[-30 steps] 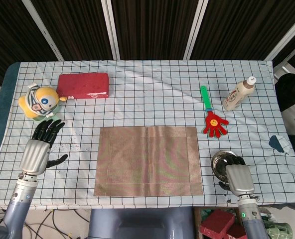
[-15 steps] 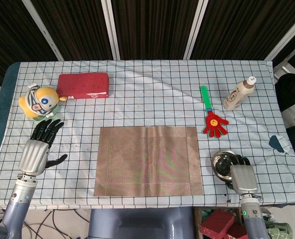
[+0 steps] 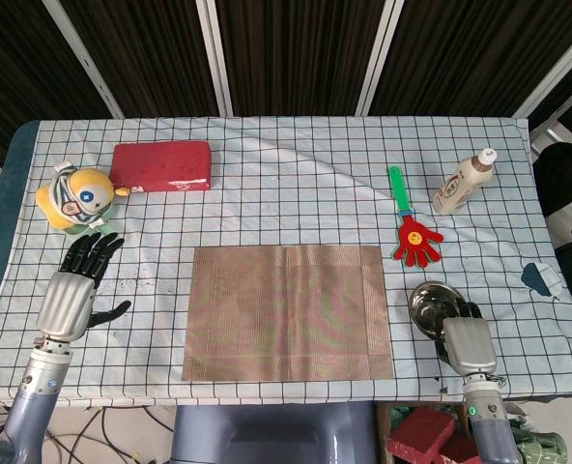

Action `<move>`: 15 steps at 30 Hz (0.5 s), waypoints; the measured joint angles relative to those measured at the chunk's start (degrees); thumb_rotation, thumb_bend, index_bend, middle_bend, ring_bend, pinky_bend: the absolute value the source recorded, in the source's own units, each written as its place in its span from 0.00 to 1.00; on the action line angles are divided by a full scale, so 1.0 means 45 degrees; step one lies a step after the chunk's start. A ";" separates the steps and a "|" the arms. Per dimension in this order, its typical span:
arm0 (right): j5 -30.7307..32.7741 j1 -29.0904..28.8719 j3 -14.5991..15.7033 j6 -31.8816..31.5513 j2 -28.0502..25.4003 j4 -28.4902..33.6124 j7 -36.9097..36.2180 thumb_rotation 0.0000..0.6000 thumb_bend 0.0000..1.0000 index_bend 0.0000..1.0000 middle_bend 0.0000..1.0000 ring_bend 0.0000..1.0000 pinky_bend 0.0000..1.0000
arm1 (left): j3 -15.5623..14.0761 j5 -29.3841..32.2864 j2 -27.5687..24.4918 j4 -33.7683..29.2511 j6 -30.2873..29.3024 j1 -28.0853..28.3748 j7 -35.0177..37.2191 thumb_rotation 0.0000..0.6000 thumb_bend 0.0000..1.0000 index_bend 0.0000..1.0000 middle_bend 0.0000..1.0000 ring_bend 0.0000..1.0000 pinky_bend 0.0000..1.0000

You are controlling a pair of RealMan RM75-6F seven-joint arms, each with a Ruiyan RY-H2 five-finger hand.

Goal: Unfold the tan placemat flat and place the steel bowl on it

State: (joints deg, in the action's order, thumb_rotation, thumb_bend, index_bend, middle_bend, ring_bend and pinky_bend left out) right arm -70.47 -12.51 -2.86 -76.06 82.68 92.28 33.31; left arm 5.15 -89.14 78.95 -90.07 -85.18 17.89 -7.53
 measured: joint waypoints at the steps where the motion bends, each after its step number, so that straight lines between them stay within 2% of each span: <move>1: -0.0069 -0.0011 -0.0016 -0.0025 -0.0018 0.0021 -0.0060 1.00 0.50 0.71 0.27 0.13 0.18 | 0.0005 -0.0006 0.0005 0.0006 -0.0002 -0.0002 0.0009 1.00 0.03 0.11 0.08 0.04 0.08; 15: -0.1775 -0.0895 -0.0736 -0.0387 -0.0447 0.1298 -0.0183 1.00 0.50 0.73 0.27 0.13 0.18 | 0.0141 -0.0065 0.0067 0.0139 -0.0145 -0.0051 0.0241 1.00 0.04 0.11 0.08 0.04 0.08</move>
State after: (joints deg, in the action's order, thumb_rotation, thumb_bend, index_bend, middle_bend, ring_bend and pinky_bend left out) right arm -78.45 -16.53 -6.17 -77.80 80.67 98.12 32.48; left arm 5.79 -89.43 79.25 -89.45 -85.83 17.66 -6.44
